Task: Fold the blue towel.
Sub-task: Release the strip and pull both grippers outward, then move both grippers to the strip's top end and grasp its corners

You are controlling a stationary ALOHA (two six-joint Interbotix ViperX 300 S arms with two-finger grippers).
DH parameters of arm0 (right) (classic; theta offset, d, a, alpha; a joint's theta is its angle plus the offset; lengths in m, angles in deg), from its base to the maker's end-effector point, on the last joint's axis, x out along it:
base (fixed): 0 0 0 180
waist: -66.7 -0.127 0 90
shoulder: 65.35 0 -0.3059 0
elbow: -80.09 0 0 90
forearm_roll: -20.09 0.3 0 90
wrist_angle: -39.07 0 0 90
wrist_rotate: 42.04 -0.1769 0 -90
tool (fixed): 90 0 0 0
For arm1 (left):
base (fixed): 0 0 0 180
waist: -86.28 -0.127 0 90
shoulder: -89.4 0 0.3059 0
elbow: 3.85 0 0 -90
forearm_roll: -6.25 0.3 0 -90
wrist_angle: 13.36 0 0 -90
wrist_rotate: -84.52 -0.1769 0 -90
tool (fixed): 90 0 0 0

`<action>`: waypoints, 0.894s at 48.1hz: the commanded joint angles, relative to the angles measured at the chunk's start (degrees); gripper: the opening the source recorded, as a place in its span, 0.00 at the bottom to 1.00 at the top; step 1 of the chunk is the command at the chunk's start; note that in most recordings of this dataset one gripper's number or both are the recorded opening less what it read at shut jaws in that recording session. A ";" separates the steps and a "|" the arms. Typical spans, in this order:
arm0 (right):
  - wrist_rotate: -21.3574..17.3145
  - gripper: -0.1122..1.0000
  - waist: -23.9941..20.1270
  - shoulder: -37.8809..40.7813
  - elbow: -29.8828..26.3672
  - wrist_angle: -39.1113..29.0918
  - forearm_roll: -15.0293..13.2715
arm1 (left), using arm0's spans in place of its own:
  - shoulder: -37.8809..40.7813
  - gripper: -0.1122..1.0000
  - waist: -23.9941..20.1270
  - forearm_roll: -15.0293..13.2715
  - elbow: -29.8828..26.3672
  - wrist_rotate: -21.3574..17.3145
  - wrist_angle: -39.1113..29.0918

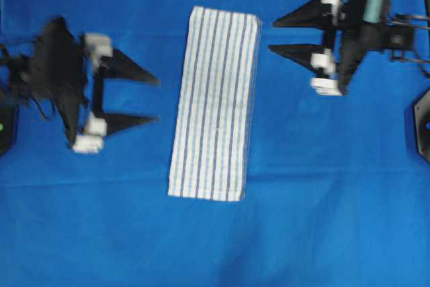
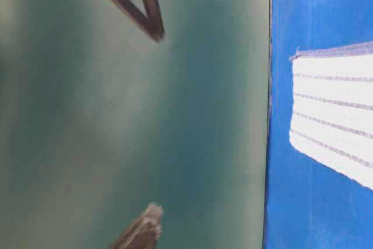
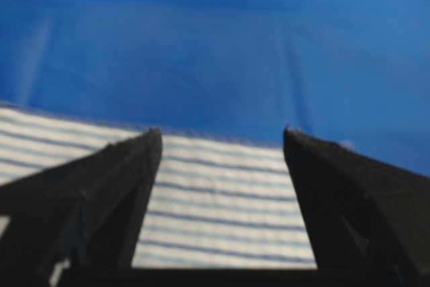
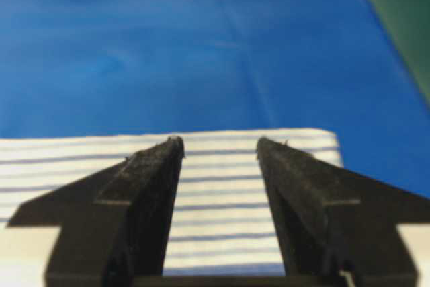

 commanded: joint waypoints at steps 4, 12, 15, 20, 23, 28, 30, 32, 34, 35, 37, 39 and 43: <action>-2.37 0.59 -2.11 -3.60 3.52 4.04 0.18 | -3.69 0.70 -1.41 0.18 3.16 0.09 3.60; -3.43 0.59 -3.08 -3.43 4.57 5.10 0.18 | -4.31 0.70 -1.41 0.18 4.83 0.62 6.06; -3.43 0.59 -3.08 -3.25 4.39 5.10 0.18 | -4.13 0.70 -1.41 0.09 4.75 0.62 6.06; -3.34 0.59 -3.08 -2.64 4.13 5.10 0.09 | -3.69 0.70 -1.41 0.09 4.57 0.62 6.15; -3.34 0.59 -3.08 -2.20 4.04 5.10 0.09 | -3.52 0.70 -1.41 0.09 4.57 0.62 6.15; -3.34 0.59 -2.99 -1.67 3.60 5.10 0.09 | -3.16 0.70 -1.67 0.09 4.39 0.62 6.42; -3.34 0.59 -2.72 -1.32 3.25 5.10 0.09 | -2.99 0.70 -2.11 0.09 4.22 0.53 6.59; -3.34 0.59 -2.29 -0.88 2.90 5.10 0.09 | -2.55 0.70 -2.81 0.09 3.96 0.53 6.77; -3.34 0.59 -1.41 -0.09 2.29 5.10 0.09 | -2.02 0.70 -3.78 0.09 3.69 0.44 6.94; -3.25 0.59 -0.97 0.35 2.02 5.10 0.09 | -1.49 0.70 -4.39 0.09 3.43 0.44 6.94; -3.25 0.59 0.00 1.32 1.41 5.10 0.09 | -0.35 0.70 -5.54 0.09 2.81 0.44 6.94; -3.16 0.60 1.32 2.37 0.88 5.10 0.09 | 1.49 0.70 -7.03 0.09 1.67 0.00 6.94; -2.81 0.63 4.04 5.10 -0.62 4.39 0.09 | 5.27 0.70 -9.32 0.09 -0.35 -0.26 6.94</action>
